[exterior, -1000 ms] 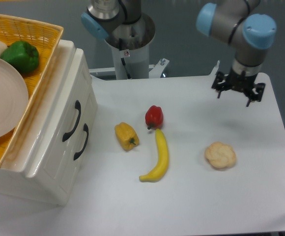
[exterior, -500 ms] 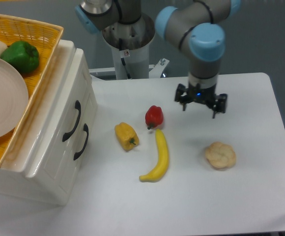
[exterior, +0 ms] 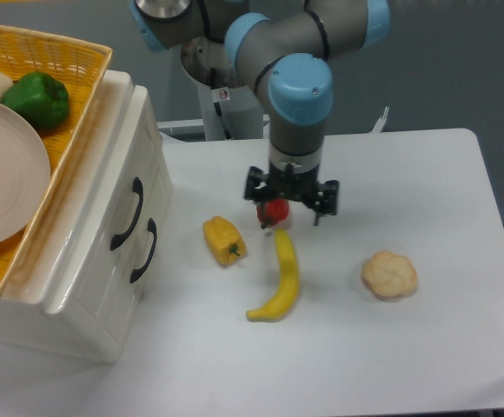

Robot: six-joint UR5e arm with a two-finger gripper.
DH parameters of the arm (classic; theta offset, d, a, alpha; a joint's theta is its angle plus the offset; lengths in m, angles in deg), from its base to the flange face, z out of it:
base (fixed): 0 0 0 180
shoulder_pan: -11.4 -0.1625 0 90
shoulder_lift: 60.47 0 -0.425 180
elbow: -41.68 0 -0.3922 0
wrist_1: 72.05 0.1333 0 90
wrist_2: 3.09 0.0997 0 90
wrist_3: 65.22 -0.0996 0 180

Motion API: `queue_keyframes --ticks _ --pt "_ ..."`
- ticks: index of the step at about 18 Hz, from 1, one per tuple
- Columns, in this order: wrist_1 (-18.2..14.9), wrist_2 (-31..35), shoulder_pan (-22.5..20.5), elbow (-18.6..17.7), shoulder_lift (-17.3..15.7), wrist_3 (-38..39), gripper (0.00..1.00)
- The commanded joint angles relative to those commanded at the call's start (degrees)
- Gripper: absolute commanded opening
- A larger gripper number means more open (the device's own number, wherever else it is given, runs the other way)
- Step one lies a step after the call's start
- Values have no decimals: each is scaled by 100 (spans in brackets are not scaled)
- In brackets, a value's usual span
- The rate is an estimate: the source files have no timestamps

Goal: Slide open the top white drawer
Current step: 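Lower the gripper to the black handle of the upper drawer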

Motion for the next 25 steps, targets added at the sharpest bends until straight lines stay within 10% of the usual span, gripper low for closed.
queue_keyframes --ticks 25 --pt "-925 -1090 756 440 78 1257 100"
